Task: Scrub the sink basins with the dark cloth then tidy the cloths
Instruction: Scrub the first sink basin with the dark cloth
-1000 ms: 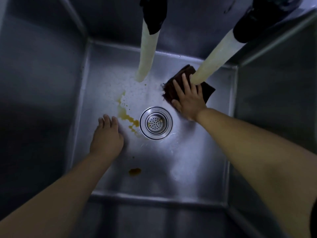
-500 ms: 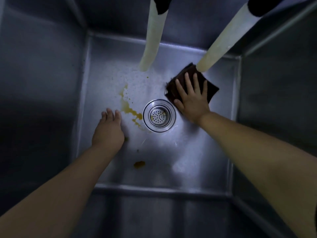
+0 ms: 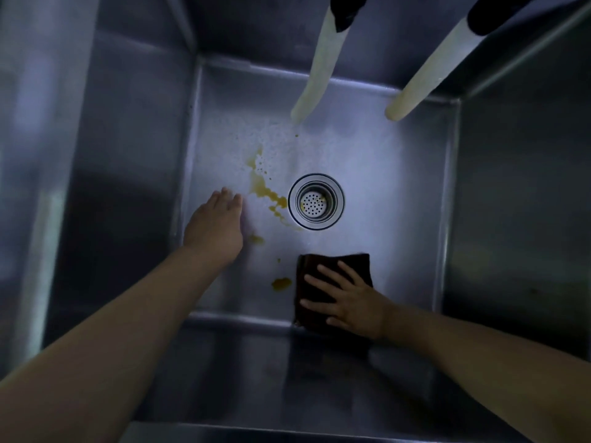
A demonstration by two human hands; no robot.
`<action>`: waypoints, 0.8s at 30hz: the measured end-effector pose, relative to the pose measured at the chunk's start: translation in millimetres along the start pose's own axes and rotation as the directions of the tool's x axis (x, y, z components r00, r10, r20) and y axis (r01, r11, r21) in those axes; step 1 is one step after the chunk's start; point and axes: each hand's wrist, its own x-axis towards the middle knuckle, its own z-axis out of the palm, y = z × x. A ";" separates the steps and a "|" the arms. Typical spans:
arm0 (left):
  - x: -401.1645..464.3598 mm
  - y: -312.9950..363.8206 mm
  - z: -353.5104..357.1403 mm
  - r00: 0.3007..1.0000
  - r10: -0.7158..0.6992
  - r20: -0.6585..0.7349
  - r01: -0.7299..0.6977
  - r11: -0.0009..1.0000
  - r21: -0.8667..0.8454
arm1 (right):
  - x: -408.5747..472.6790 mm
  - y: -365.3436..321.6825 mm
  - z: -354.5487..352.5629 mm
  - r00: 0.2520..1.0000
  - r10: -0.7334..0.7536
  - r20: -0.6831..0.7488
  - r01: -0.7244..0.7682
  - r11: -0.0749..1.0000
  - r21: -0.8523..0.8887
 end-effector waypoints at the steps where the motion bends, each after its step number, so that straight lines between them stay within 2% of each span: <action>1: -6.7 -0.8 -4.3 1.000 0.004 -0.023 -0.003 0.999 0.036 | 9.8 4.3 -3.2 1.000 -0.008 0.005 0.008 1.000 -0.020; 3: -20.5 -1.8 -13.5 0.997 0.012 -0.078 -0.004 0.994 0.109 | 36.4 14.3 -8.6 0.999 0.036 -0.006 -0.036 0.997 -0.062; 6: -34.4 -5.4 -31.1 0.987 0.028 -0.158 -0.005 0.989 0.145 | 82.1 25.7 -18.5 0.983 0.179 -0.029 -0.181 0.980 -0.080; 9: -36.1 -11.6 -54.4 0.968 0.102 -0.229 -0.053 0.975 0.214 | 105.5 27.9 -25.5 0.970 0.243 -0.021 -0.244 0.964 -0.102; 11: -35.3 -20.3 -71.3 0.942 0.181 -0.284 -0.092 0.949 0.301 | 101.5 21.9 -26.6 0.972 0.235 -0.022 -0.236 0.967 -0.099; 14: -35.0 -35.9 -100.7 0.878 0.297 -0.375 -0.141 0.909 0.392 | 79.7 2.8 -20.3 0.995 0.090 -0.035 -0.093 0.989 -0.114; 17: -30.5 -50.8 -128.5 0.782 0.479 -0.399 -0.239 0.822 0.518 | 63.4 -30.8 -10.7 1.000 0.003 -0.029 -0.005 0.997 -0.076; 20: -22.4 -65.6 -148.5 0.722 0.565 -0.400 -0.218 0.734 0.643 | 73.9 -48.5 -5.6 1.000 0.015 -0.020 -0.016 0.999 -0.052; 24: -12.5 -81.9 -159.0 0.704 0.554 -0.444 -0.174 0.742 0.648 | 121.4 -25.0 -14.4 0.989 0.141 -0.054 -0.141 0.990 -0.012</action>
